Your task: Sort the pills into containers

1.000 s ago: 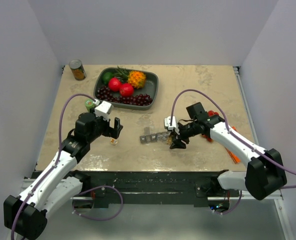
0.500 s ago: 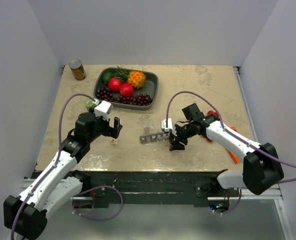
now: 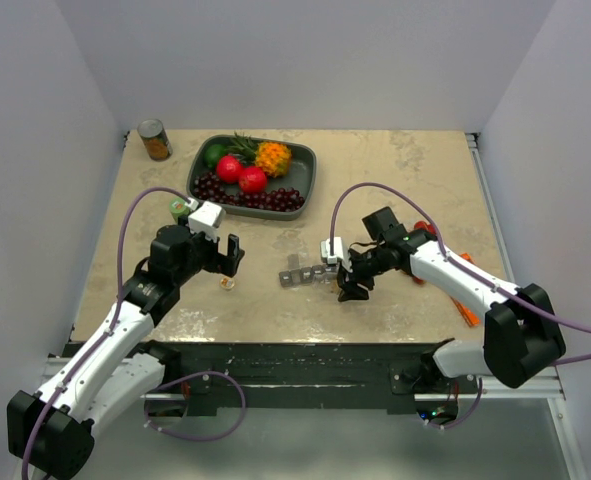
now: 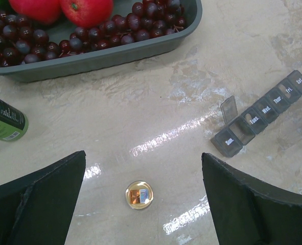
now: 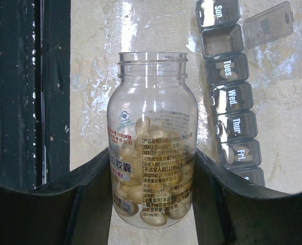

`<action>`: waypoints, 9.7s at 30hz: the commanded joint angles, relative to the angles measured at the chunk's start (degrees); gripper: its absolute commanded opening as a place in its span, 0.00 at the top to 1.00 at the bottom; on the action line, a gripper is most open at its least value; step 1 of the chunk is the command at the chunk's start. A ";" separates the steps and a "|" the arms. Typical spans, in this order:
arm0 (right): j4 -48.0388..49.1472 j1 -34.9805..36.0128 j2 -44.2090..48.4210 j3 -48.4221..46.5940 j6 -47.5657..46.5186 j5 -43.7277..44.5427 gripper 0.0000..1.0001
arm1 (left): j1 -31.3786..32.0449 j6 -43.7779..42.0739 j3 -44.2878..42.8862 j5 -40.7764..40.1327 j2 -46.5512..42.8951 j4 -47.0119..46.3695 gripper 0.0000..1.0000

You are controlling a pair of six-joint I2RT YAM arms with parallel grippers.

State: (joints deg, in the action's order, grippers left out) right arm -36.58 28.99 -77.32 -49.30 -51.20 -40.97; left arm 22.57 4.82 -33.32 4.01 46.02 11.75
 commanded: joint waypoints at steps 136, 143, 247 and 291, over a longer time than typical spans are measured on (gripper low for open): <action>-17.30 16.53 -30.52 -32.61 16.04 35.43 1.00 | -0.33 -1.48 -2.80 -1.90 -2.08 -0.59 0.00; -18.53 16.71 -30.96 -33.85 16.04 35.87 1.00 | -0.33 -1.39 -2.80 -1.73 -2.16 -0.67 0.00; 21.99 -2.01 13.51 -2.91 19.03 -30.22 1.00 | -0.42 26.55 4.22 -3.92 -1.90 3.02 0.00; 16.80 -6.58 11.31 -2.91 13.50 -29.08 1.00 | 5.99 33.49 -7.63 -17.71 32.19 10.83 0.25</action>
State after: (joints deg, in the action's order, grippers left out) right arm -19.88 22.79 -66.30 -51.99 -36.60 -68.66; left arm 25.39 35.29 -37.15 -8.88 75.53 20.69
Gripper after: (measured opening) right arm 0.555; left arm 0.794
